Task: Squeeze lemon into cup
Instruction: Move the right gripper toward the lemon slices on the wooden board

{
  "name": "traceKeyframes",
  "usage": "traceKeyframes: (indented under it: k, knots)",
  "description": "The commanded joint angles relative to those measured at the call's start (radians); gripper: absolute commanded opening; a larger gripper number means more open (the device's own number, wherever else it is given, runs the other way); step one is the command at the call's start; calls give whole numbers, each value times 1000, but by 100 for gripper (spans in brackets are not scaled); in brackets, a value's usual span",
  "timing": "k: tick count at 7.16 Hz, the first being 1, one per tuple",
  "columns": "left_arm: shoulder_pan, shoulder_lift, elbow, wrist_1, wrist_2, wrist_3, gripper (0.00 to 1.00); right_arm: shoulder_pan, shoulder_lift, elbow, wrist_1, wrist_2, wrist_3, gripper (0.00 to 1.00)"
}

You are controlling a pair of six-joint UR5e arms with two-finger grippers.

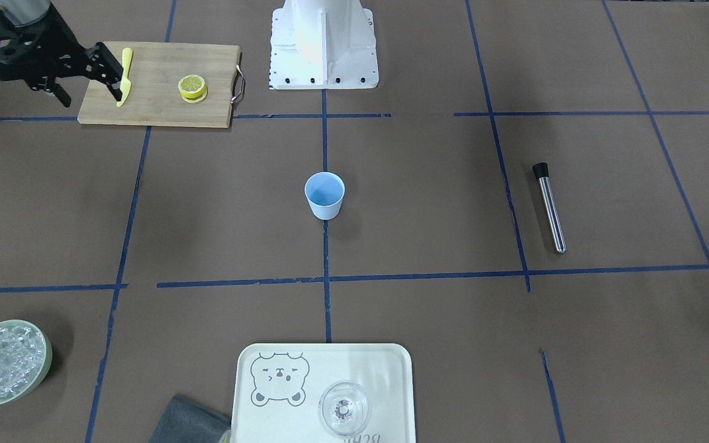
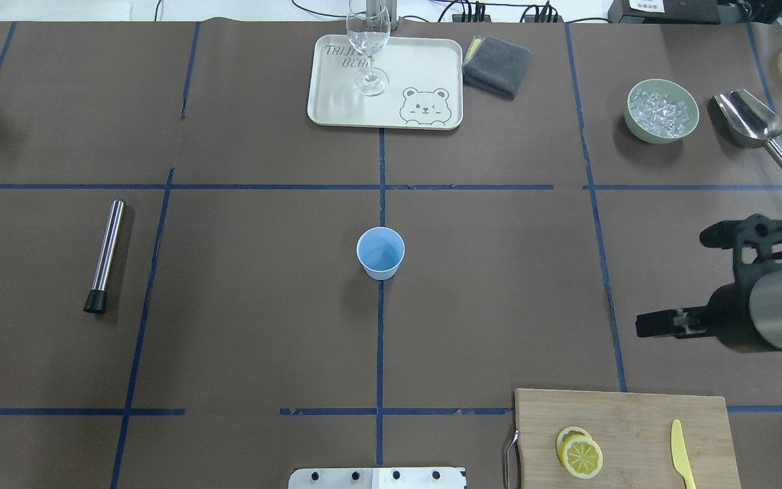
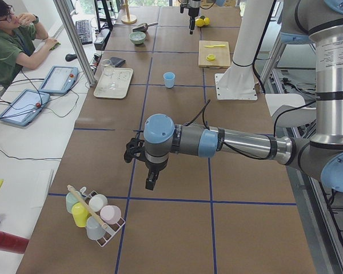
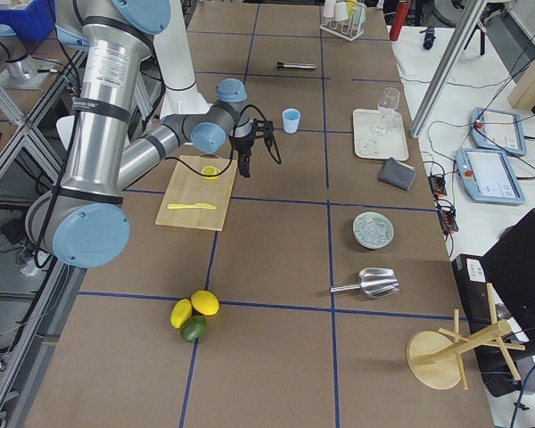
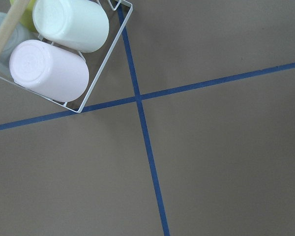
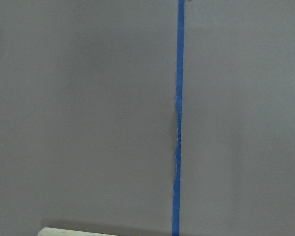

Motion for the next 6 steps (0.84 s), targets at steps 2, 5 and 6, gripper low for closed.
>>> traceKeyframes:
  k: [2, 5, 6]
  knots:
    - [0, -4, -2, 0, 0, -1, 100, -367, 13, 3, 1, -317, 300, 100]
    - [-2, -4, -2, 0, 0, -1, 100, -495, 73, -70, 3, -431, 360, 100]
    - [-2, -4, -3, 0, 0, -1, 100, -504, 93, -104, 3, -443, 358, 100]
